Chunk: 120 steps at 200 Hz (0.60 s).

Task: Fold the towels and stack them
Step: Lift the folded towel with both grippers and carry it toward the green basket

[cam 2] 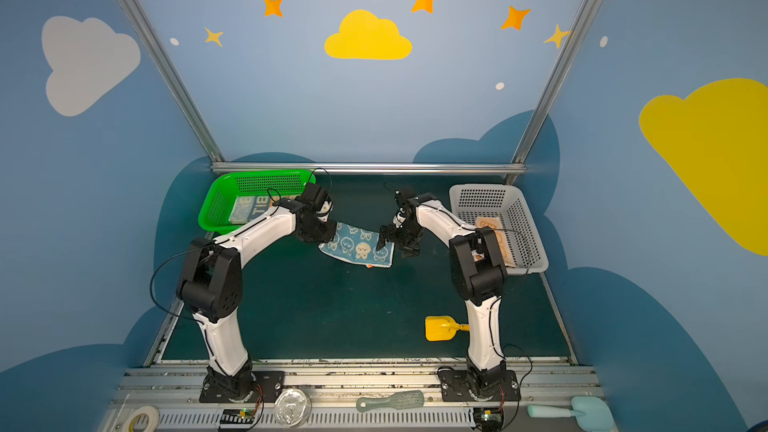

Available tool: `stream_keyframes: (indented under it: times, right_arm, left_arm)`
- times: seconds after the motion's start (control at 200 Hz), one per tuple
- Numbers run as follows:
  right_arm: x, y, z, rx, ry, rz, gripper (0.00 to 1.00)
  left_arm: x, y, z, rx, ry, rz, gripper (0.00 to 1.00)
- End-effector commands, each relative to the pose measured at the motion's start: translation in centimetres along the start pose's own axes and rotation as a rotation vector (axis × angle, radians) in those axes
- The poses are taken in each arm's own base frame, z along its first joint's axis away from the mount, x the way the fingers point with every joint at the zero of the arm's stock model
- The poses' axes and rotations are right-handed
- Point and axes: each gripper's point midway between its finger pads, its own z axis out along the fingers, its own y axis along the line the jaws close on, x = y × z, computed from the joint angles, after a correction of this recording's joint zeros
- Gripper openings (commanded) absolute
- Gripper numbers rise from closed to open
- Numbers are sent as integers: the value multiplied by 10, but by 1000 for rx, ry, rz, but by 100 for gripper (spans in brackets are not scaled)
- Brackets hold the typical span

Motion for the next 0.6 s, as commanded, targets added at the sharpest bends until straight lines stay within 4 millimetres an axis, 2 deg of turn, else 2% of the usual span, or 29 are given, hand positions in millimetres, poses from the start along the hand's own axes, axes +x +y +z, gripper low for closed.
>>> stream_keyframes:
  times: [0.0, 0.155, 0.28, 0.355, 0.441, 0.596]
  right_arm:
    - [-9, 21, -14, -40, -10, -15, 93]
    - [-27, 47, -33, -77, -64, -60, 94]
    - [-40, 66, -48, -92, -114, -101, 94]
    - [-45, 77, -55, -109, -145, -125, 94]
    - [-51, 88, -61, -115, -185, -160, 94]
    - [-60, 114, -73, -149, -266, -261, 94]
  left_arm:
    - [-22, 21, -33, -102, -9, 73, 3]
    - [-68, 38, -56, -167, -59, 128, 3]
    - [-97, 54, -66, -210, -92, 179, 3]
    - [-113, 72, -68, -234, -119, 177, 3]
    - [-122, 96, -67, -238, -127, 166, 3]
    - [-128, 146, -67, -237, -146, 138, 3]
